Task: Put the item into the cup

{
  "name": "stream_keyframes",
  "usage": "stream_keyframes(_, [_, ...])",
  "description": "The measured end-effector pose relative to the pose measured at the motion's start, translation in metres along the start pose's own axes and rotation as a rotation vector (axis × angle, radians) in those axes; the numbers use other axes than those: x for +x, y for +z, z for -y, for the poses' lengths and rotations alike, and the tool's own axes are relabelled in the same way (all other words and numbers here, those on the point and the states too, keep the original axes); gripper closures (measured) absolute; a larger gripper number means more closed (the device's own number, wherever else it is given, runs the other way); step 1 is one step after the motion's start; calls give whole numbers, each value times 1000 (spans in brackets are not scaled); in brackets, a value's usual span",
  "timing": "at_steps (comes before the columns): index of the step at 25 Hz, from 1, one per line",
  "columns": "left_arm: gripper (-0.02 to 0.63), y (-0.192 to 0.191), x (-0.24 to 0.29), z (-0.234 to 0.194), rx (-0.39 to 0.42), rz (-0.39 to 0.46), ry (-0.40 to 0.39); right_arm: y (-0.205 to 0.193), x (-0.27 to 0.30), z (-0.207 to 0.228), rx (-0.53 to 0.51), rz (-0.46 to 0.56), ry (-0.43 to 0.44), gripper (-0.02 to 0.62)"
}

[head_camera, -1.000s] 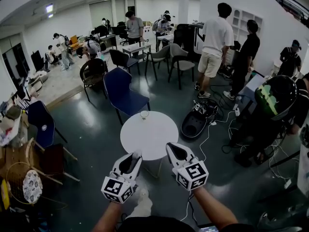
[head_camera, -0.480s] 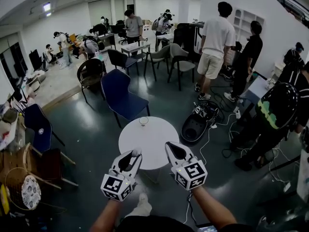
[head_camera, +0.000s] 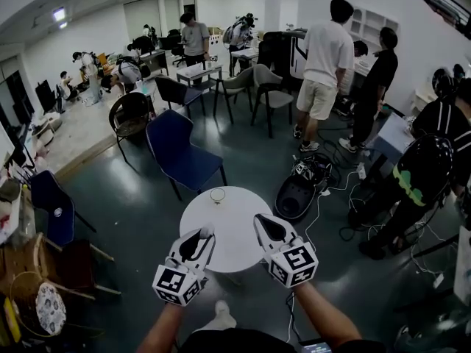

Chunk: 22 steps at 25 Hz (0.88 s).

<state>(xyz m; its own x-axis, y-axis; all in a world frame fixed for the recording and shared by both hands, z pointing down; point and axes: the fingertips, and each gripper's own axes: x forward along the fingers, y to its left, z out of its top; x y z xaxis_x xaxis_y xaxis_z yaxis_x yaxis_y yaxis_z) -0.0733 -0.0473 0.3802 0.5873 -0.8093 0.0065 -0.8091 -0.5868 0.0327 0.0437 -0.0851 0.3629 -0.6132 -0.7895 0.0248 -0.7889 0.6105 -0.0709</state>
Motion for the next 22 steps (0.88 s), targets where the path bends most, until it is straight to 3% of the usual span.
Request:
stream_keyframes(4, [489,-4,18,-26,-33,3,-7,-4,28,11,1,-9,-9,578])
stream_keyframes(22, [489,-14,43,-116,-41,-7,-32,-14,115,10,-1,-47,-40,578])
